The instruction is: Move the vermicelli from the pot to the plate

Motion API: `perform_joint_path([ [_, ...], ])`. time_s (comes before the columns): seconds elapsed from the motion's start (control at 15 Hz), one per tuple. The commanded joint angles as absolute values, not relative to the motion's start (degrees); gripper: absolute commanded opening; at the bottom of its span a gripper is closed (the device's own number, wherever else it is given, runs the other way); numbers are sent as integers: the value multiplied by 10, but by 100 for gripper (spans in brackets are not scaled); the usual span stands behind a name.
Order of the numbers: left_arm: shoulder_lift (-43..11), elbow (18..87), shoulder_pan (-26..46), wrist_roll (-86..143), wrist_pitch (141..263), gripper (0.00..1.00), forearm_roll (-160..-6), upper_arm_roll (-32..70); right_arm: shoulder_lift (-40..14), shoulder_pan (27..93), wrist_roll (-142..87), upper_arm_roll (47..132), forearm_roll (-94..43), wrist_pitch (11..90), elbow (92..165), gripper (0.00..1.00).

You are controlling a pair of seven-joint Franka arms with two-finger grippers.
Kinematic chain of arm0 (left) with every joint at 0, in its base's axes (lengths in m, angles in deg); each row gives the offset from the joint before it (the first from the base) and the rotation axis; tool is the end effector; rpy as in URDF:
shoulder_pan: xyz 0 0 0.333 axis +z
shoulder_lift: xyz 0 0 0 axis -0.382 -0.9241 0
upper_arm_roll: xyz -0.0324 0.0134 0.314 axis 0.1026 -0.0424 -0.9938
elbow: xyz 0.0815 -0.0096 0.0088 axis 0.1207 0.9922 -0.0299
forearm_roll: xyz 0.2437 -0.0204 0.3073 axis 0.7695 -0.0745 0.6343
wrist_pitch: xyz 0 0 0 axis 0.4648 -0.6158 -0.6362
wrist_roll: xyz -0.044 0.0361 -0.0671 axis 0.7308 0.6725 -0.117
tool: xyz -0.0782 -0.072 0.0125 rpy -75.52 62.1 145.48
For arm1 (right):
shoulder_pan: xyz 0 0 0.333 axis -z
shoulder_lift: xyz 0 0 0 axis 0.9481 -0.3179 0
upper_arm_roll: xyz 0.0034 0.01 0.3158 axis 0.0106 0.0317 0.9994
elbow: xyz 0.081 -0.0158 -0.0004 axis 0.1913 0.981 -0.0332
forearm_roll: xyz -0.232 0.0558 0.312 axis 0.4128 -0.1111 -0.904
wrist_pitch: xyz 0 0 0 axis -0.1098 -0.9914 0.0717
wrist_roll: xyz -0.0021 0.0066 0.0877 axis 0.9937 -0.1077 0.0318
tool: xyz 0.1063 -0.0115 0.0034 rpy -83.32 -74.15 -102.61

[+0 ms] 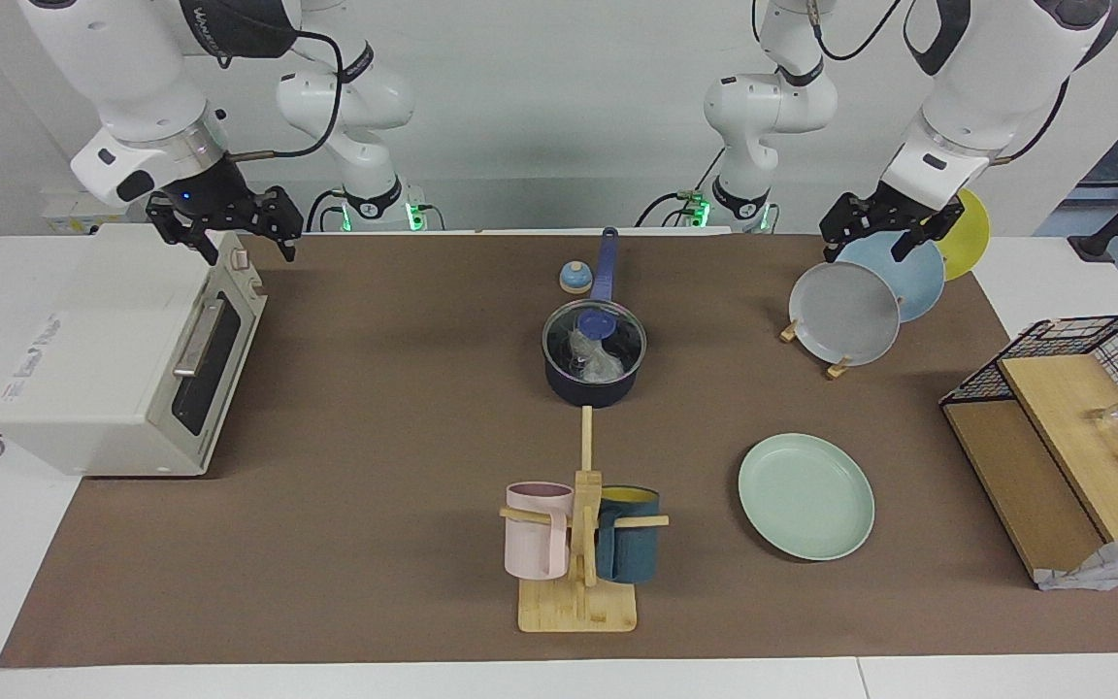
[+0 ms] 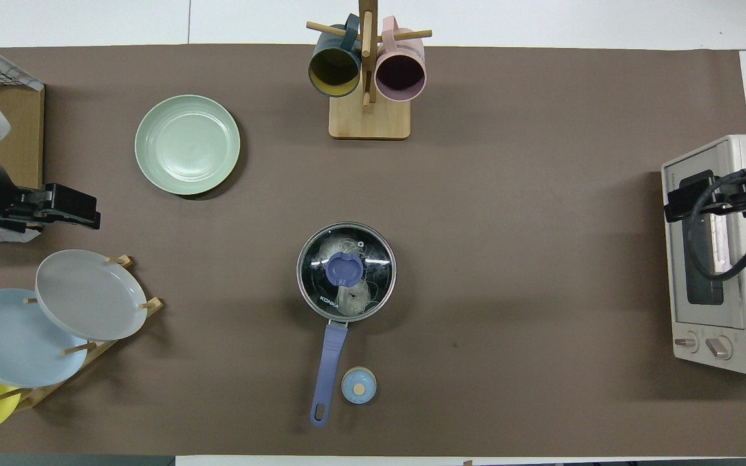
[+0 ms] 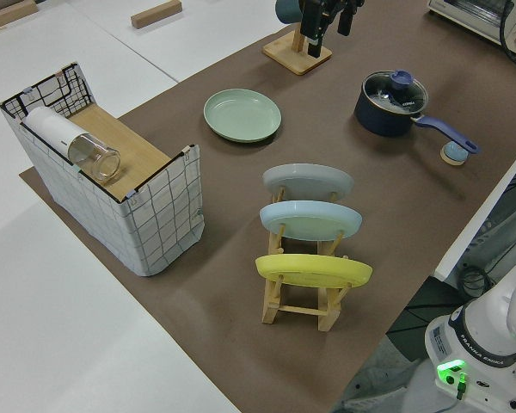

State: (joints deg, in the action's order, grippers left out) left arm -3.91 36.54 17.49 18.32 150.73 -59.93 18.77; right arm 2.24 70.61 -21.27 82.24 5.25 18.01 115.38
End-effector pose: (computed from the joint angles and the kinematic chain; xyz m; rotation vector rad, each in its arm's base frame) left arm 0.5280 -0.0806 0.6161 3.1090 -0.0690 -0.1183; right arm 0.5430 0.0055 0.6210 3.1382 0.0547 -0.1295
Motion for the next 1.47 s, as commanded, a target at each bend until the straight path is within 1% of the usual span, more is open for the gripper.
perform_joint_path([
  [0.0,-36,361,179,185,1495,100,-586,191,30,712,-207,826,57,182,1158,100],
  [0.47,-36,361,179,184,1495,100,-586,191,30,713,-205,826,47,182,1159,100],
  [0.8,-36,360,179,184,1495,100,-586,191,31,701,-210,836,39,186,1162,100],
  [0.93,-36,360,179,185,1495,100,-586,191,30,666,-190,844,29,216,1162,100],
  [1.13,-36,360,179,185,1495,100,-586,191,21,599,-85,845,27,225,1158,100],
  [1.33,-36,361,179,184,1495,100,-586,191,-19,529,33,845,13,239,1126,100],
  [1.4,-36,361,179,184,1495,100,-586,191,-45,500,77,845,16,240,1110,100],
])
